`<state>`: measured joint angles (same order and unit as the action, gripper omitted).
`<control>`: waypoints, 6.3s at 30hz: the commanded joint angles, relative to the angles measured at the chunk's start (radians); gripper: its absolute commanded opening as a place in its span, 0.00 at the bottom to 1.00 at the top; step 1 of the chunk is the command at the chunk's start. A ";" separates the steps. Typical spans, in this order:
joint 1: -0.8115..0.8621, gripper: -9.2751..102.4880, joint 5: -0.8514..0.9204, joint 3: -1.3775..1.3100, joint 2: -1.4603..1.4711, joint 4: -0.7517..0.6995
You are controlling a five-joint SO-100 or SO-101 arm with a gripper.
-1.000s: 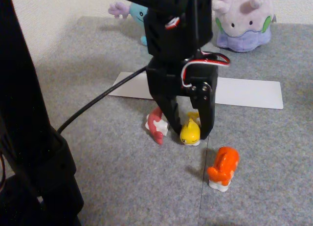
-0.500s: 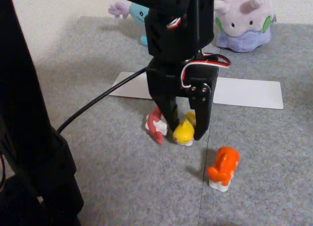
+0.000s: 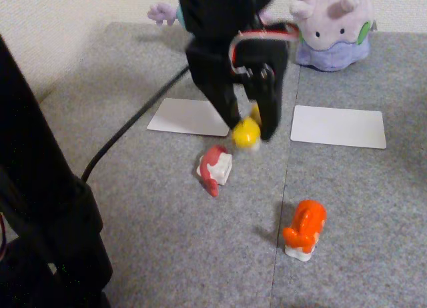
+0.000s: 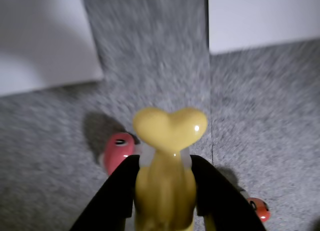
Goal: Wooper wants to eat egg sudhi, and Goomy wants to eat shrimp sushi
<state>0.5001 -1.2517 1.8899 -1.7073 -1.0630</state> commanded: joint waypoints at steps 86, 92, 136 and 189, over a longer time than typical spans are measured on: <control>-0.327 0.51 -0.144 -0.124 -0.468 -0.310; -0.072 0.51 -0.015 -0.124 -0.477 -0.347; 0.471 0.43 0.373 0.051 0.233 -0.112; 0.067 0.09 0.080 0.172 -0.514 -0.172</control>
<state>0.5967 -1.1612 2.0939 -2.1844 -1.2333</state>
